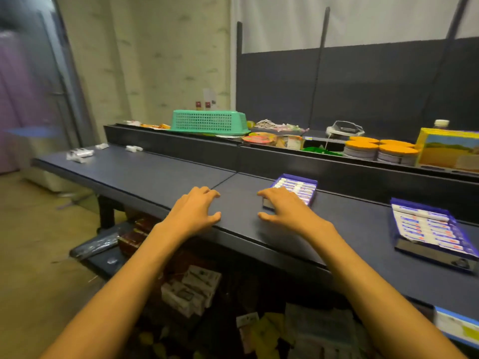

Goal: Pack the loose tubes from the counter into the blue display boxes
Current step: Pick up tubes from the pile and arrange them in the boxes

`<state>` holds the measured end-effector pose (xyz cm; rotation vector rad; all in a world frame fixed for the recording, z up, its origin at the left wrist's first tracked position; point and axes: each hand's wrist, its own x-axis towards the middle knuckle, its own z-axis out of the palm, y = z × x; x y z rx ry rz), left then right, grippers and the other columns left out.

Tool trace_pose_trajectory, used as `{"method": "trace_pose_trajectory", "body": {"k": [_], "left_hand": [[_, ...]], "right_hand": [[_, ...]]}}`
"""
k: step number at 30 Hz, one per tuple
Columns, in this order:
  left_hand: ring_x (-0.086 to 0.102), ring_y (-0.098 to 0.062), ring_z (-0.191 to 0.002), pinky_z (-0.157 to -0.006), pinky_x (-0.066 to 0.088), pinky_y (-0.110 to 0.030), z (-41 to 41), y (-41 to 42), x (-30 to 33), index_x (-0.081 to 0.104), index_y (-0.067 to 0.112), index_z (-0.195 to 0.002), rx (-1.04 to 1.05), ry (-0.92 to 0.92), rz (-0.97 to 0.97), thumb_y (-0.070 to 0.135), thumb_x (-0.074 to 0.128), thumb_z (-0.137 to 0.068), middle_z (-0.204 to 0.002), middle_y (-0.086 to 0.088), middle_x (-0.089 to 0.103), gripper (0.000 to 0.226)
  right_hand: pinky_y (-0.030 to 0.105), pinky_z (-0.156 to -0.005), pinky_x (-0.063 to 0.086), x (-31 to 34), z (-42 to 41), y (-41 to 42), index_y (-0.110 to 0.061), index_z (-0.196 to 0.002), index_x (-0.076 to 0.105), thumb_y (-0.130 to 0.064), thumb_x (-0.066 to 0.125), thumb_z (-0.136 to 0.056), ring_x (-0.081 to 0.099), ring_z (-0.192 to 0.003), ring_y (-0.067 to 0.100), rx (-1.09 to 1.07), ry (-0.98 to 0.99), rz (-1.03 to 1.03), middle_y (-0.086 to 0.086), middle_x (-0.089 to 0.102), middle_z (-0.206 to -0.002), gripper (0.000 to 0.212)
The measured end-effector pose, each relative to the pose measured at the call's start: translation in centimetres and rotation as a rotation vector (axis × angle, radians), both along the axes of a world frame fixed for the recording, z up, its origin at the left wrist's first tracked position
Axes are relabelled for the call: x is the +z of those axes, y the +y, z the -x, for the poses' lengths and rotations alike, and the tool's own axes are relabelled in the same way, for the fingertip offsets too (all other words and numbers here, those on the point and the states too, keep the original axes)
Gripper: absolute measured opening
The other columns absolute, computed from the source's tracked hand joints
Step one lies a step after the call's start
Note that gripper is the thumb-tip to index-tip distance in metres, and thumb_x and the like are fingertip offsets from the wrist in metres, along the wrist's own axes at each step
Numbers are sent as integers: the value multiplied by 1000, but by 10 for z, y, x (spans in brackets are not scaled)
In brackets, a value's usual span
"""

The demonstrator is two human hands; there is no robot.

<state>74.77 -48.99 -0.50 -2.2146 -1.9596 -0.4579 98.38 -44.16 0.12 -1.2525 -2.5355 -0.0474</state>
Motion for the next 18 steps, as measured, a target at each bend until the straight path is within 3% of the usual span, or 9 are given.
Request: {"method": "trace_pose_trajectory", "body": {"k": [10,18], "left_hand": [[44,-20,-127,-100,42,-40,250,-15,6,45,23,-138,143,62,-25,45,56,-90,-137,0,49,54],[47,-20,-121,-98,45,-41,400,6,1,47,23,-137,216,29,-43,45,58,-87,-133,0,53,55]], "right_hand": [[43,-108,30,-2,262,24,-21,-147,33,-42,53,-96,32,-137,25,87,-54,-37,3,37,-151,58],[41,-105,33,3,415,66,-20,-146,35,-41,55,-95,35,-135,25,131,-78,-61,3,40,-149,58]]}}
